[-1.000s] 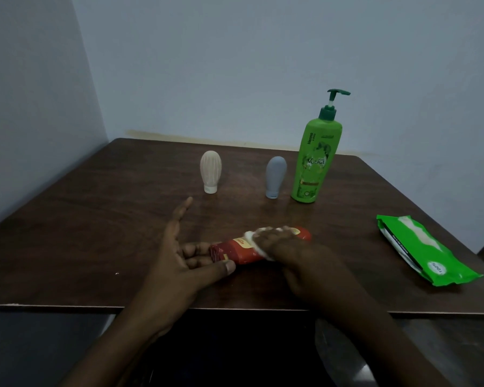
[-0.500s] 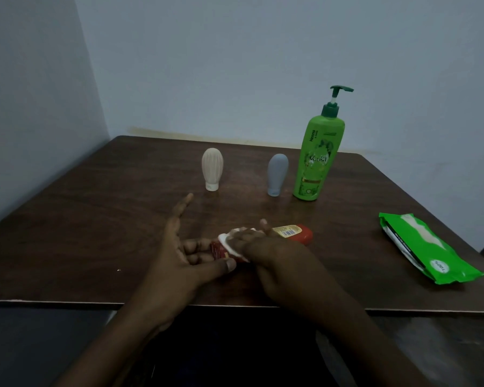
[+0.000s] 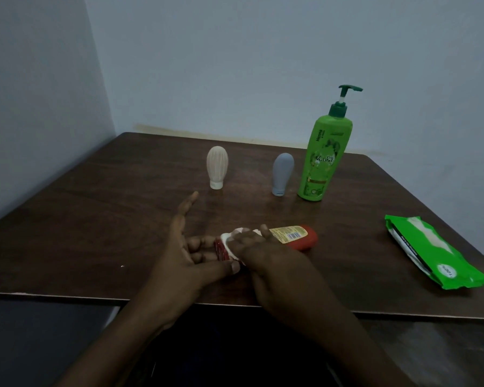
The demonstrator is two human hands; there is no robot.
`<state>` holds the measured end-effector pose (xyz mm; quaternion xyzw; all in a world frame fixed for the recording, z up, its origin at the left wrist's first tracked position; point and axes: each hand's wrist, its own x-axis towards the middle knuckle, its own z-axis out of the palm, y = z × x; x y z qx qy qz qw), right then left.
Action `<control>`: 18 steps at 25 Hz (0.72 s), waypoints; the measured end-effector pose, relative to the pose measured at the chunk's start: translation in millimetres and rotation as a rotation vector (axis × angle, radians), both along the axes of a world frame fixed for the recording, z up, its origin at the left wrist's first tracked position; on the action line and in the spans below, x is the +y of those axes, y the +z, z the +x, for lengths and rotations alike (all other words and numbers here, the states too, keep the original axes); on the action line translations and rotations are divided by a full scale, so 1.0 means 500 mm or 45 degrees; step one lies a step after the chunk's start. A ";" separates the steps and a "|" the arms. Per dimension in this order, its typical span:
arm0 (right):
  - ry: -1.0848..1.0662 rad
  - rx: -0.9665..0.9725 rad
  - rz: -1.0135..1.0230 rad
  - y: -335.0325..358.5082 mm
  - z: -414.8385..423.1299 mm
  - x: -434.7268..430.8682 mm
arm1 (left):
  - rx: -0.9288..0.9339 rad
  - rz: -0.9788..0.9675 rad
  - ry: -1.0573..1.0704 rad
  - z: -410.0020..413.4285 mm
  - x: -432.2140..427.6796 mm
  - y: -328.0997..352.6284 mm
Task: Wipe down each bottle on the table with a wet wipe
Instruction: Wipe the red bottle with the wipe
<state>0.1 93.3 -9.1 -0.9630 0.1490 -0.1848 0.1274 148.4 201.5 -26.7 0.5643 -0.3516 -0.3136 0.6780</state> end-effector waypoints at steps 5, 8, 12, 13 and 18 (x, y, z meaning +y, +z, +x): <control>-0.354 0.021 0.008 0.008 -0.066 -0.125 | -0.032 0.052 -0.007 0.008 0.003 -0.002; -0.552 0.005 -0.028 0.012 -0.068 -0.132 | -0.077 0.077 -0.011 0.011 0.000 -0.006; -0.174 0.028 -0.053 -0.002 0.016 0.009 | -0.041 0.062 -0.018 0.005 -0.002 -0.006; -0.098 0.033 -0.100 -0.006 0.028 0.031 | -0.018 0.040 -0.026 0.003 -0.001 -0.007; -0.366 0.024 -0.009 0.004 -0.031 -0.078 | -0.082 0.066 -0.043 0.008 0.000 -0.007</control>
